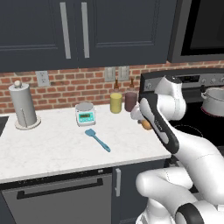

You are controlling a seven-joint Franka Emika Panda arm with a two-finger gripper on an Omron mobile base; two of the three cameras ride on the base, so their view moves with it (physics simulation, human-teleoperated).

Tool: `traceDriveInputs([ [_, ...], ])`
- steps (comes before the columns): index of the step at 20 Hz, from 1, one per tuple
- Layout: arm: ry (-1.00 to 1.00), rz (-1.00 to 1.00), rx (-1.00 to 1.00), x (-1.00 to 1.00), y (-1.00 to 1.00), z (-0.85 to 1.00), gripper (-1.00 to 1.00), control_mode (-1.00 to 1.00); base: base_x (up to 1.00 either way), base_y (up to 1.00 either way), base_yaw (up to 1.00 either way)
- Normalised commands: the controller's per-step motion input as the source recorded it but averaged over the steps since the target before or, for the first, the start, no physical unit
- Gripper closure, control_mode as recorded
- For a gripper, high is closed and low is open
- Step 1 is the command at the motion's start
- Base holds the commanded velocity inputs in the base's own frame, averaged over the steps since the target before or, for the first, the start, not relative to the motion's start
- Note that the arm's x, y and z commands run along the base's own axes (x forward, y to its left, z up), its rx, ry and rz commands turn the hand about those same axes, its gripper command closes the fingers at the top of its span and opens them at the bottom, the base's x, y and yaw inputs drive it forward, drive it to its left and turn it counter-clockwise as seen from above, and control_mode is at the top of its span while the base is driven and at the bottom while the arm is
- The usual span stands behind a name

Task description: Put the avocado and squash in the pot. Retrieve the spatula and lightly stir the vegetables in the pot.

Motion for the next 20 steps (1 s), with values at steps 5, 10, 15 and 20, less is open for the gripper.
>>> traceDriveInputs([
  [5,0.00,0.00,0.00,-0.06,0.00,0.21,1.00,-1.00,0.00,0.00,0.00],
  [10,0.00,0.00,0.00,0.00,0.00,0.00,1.00,-1.00,0.00,0.00,0.00],
  [15,0.00,0.00,0.00,-0.07,0.00,0.00,1.00,-1.00,0.00,0.00,0.00],
  [20,0.00,0.00,0.00,0.00,0.00,0.00,1.00,1.00,-0.30,-0.05,0.00],
])
